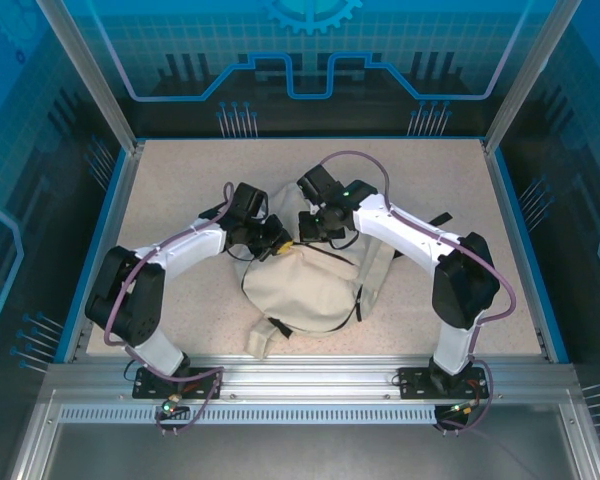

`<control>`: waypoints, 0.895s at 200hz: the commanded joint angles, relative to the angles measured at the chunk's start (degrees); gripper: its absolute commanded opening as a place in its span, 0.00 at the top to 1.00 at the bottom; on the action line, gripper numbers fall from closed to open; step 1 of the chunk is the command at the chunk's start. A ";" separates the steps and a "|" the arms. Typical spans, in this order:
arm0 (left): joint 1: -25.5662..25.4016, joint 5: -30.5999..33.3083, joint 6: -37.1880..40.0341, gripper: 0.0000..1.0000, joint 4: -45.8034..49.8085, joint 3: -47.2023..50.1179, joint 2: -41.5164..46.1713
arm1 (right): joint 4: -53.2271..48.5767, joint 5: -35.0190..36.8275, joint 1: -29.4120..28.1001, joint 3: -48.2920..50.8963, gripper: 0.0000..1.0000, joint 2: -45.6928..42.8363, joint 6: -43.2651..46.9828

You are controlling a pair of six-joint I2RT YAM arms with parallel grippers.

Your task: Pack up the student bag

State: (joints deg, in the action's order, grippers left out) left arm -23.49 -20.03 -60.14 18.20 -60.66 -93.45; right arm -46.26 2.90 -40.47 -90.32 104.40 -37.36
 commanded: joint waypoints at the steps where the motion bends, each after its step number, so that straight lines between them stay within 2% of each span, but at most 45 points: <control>1: 1.00 5.51 2.89 1.00 4.51 -1.67 1.60 | -4.62 6.02 0.09 -2.14 1.00 -1.50 2.14; 72: 5.13 6.81 5.65 1.00 5.49 0.11 2.73 | -10.06 18.08 0.51 3.29 1.00 -4.06 3.38; 144: 6.42 6.93 7.38 1.00 5.36 -0.65 2.13 | -14.03 23.17 1.46 11.30 1.00 -10.31 -2.04; 179: 7.00 7.59 7.94 1.00 5.26 -1.94 1.47 | -10.76 20.35 3.90 15.83 1.00 -11.27 -4.03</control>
State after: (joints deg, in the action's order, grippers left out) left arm -19.27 -18.63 -54.57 21.23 -61.32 -92.51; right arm -53.93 20.84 -39.51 -77.41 94.17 -38.96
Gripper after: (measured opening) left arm 0.068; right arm 0.042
